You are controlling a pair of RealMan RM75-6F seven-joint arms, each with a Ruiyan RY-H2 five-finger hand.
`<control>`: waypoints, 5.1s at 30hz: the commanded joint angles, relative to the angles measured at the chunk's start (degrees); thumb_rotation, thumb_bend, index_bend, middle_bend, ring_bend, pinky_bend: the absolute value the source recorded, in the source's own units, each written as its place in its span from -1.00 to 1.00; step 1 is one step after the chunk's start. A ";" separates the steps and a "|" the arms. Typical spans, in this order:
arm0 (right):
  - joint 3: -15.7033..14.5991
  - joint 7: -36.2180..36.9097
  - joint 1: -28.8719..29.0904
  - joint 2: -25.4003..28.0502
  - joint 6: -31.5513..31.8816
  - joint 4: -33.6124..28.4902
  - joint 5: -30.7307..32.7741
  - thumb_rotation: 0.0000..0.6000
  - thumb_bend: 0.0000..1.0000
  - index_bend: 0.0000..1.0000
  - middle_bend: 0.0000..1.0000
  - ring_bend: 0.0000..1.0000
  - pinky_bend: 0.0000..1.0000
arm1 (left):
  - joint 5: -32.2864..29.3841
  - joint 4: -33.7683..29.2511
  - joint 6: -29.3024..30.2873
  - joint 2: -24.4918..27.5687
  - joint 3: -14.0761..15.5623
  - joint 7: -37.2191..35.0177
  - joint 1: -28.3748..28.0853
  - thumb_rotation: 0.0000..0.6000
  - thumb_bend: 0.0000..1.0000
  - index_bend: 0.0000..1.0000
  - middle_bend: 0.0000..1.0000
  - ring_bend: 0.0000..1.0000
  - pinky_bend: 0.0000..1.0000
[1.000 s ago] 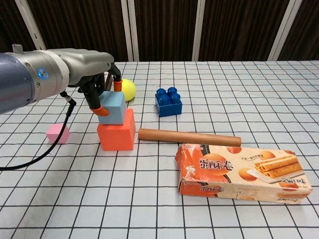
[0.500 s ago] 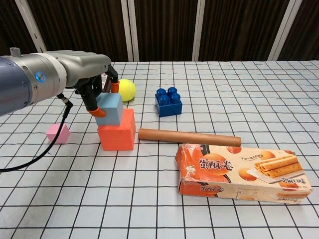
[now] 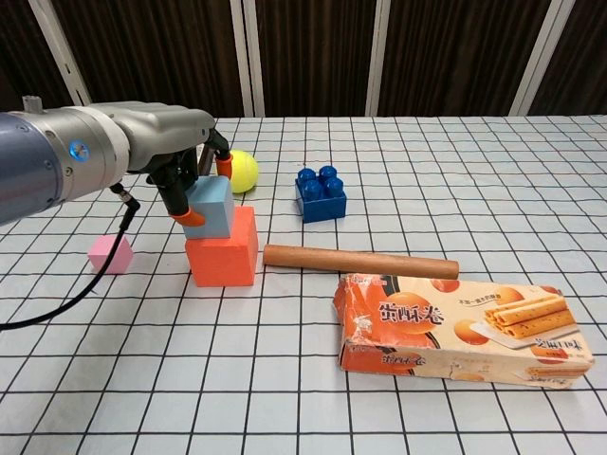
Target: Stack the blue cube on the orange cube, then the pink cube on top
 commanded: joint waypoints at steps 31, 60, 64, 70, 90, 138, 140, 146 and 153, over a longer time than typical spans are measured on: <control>0.14 -2.15 0.15 0.45 -1.60 -1.75 1.94 1.00 -0.74 -1.00 -0.99 -0.94 -0.79 | 5.41 -10.32 3.77 10.40 2.86 -0.94 3.93 1.00 -0.43 -0.86 0.68 0.62 0.73; 0.17 -0.56 0.18 0.71 -2.05 -1.16 1.85 1.00 -0.74 -1.00 -0.99 -0.94 -0.79 | 4.42 -1.25 -0.38 1.80 3.23 0.11 0.87 1.00 -0.43 -0.34 0.70 0.63 0.73; 0.11 -0.57 0.15 0.77 -2.02 -1.24 1.73 1.00 -0.74 -1.00 -0.99 -0.94 -0.79 | 4.33 -0.97 -0.30 1.45 3.29 0.35 0.86 1.00 -0.43 -0.34 0.70 0.63 0.73; 0.09 -0.60 0.16 0.82 -2.14 -1.32 1.82 1.00 -0.74 -1.00 -0.99 -0.94 -0.79 | 4.07 -0.79 0.25 0.99 2.94 0.53 0.89 1.00 -0.43 -0.34 0.70 0.63 0.74; -0.08 -0.20 0.43 1.01 -2.94 -1.37 1.80 1.00 -0.74 -1.00 -0.99 -0.94 -0.79 | 2.85 -1.60 4.28 -0.41 1.73 3.45 0.90 1.00 -0.43 -0.32 0.71 0.65 0.75; -0.09 0.85 0.52 1.04 -3.14 -0.77 1.77 1.00 -0.74 -1.00 -0.99 -0.94 -0.79 | 0.25 0.26 12.63 -7.78 -2.36 8.63 -0.42 1.00 -0.34 -0.12 0.76 0.70 0.80; -0.09 0.93 0.49 1.06 -3.12 -0.73 1.77 1.00 -0.74 -1.00 -0.99 -0.94 -0.79 | -0.20 -0.02 13.39 -8.06 -2.63 9.55 -0.53 1.00 -0.34 -0.12 0.76 0.70 0.81; -0.13 0.97 0.54 1.08 -3.26 -0.73 1.75 1.00 -0.74 -1.00 -0.99 -0.94 -0.79 | -0.65 -0.26 14.67 -8.73 -3.37 10.89 -0.65 1.00 -0.34 -0.12 0.77 0.71 0.81; -0.09 0.83 0.53 1.10 -3.37 -0.79 2.03 1.00 -0.74 -1.00 -0.99 -0.94 -0.79 | -0.95 0.27 13.98 -9.15 -3.75 11.09 -0.50 1.00 -0.34 -0.12 0.77 0.71 0.81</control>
